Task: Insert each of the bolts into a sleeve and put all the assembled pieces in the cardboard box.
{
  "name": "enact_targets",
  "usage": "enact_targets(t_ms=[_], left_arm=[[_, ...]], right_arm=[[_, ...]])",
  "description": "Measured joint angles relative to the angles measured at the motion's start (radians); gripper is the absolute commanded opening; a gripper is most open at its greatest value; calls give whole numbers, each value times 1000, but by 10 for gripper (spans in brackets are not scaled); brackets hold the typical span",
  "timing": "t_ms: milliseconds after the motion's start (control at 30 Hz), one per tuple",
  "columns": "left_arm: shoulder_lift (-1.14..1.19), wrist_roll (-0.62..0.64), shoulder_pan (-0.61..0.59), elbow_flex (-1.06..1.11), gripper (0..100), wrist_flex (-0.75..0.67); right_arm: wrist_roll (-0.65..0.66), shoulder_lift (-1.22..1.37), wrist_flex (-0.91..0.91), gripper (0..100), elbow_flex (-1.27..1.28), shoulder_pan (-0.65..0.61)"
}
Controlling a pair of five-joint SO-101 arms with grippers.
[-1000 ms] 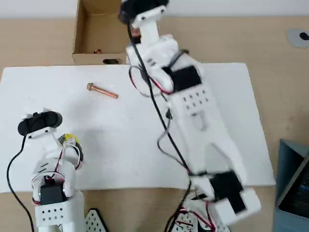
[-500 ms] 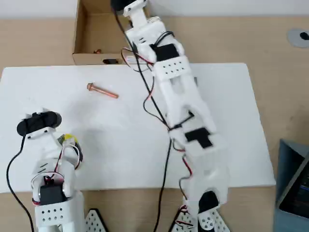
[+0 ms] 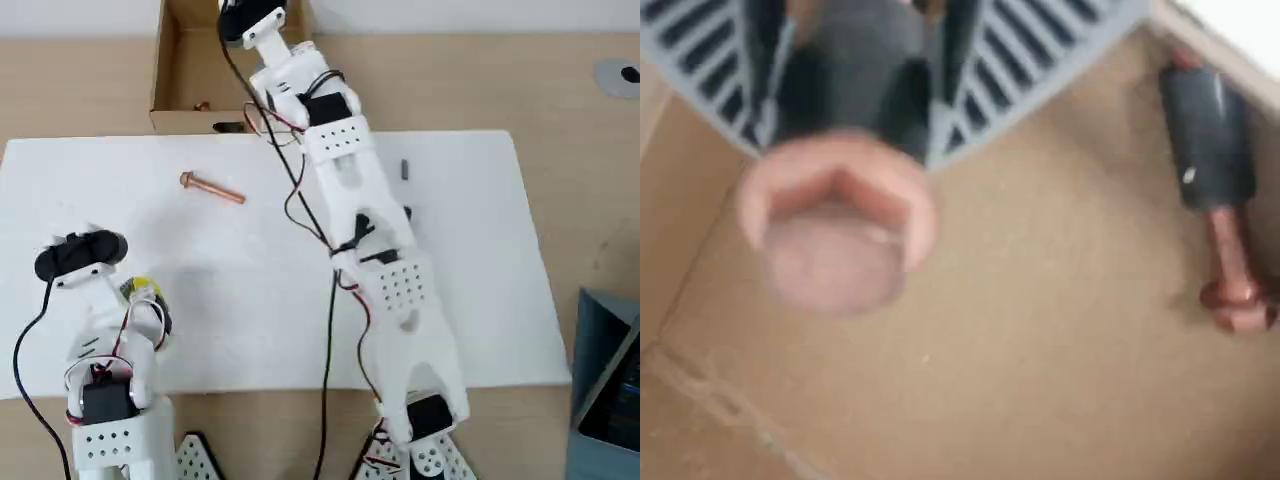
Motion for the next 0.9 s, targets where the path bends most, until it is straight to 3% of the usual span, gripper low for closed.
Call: enact_targets(t_ms=[433,900], left_arm=[[0,0,0,0,3,0],[0,0,0,0,3,0]], right_arm=[[0,14,120,135,-100,0],[0,12,637,134,-600,-2]])
